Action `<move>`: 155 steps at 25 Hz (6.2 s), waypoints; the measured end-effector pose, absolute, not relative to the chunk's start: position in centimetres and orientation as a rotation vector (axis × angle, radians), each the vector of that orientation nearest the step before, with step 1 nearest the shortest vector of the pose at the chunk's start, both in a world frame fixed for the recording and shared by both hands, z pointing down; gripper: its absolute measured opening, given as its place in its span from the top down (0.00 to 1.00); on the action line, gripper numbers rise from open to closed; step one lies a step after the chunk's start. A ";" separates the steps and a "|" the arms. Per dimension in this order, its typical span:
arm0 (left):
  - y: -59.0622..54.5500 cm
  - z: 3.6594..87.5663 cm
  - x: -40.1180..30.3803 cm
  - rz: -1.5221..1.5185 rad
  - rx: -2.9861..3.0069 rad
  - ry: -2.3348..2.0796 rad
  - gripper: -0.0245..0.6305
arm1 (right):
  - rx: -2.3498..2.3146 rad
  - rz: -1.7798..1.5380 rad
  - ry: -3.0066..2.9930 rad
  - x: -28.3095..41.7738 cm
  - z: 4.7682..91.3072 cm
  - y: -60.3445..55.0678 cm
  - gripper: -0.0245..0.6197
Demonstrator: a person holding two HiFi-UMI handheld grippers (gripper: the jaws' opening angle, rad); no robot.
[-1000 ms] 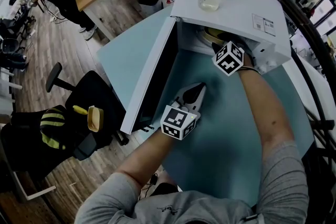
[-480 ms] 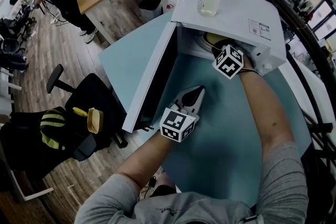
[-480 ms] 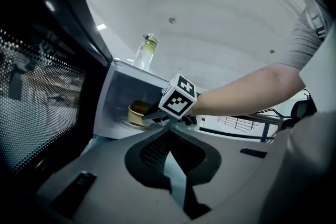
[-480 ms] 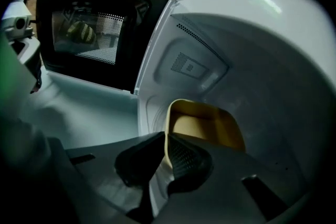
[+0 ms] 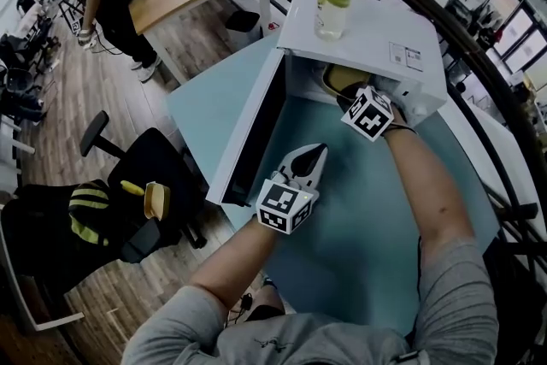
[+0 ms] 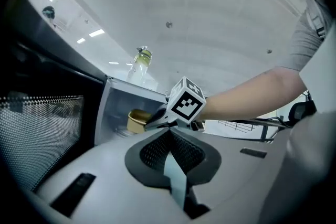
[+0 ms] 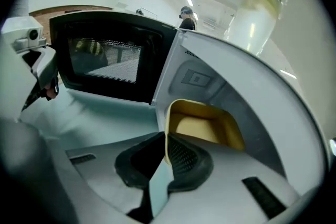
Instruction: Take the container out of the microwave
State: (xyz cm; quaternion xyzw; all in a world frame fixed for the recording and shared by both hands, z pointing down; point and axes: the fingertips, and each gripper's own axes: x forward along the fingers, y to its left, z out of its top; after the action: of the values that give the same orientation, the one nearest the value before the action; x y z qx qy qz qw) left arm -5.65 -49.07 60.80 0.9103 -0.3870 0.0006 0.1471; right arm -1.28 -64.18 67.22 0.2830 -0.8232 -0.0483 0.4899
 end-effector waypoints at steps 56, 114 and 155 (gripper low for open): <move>-24.3 27.9 -3.7 -0.085 2.982 -1.052 0.95 | 0.858 -0.328 -2.119 4.7 33.1 -28.5 0.92; -31.3 30.7 29.1 0.103 3.118 -0.547 0.95 | 1.378 0.031 -1.878 39.9 36.0 -28.5 0.92; -30.9 60.4 33.1 0.575 2.902 -0.449 0.95 | 1.338 0.505 -1.735 44.7 68.7 -27.1 0.92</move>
State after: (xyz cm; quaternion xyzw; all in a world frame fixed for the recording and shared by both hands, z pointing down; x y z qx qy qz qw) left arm 33.12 -30.90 60.38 0.9671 -0.1497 0.1915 0.0744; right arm 44.70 -27.11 68.75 0.5365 -0.6961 0.2028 0.4318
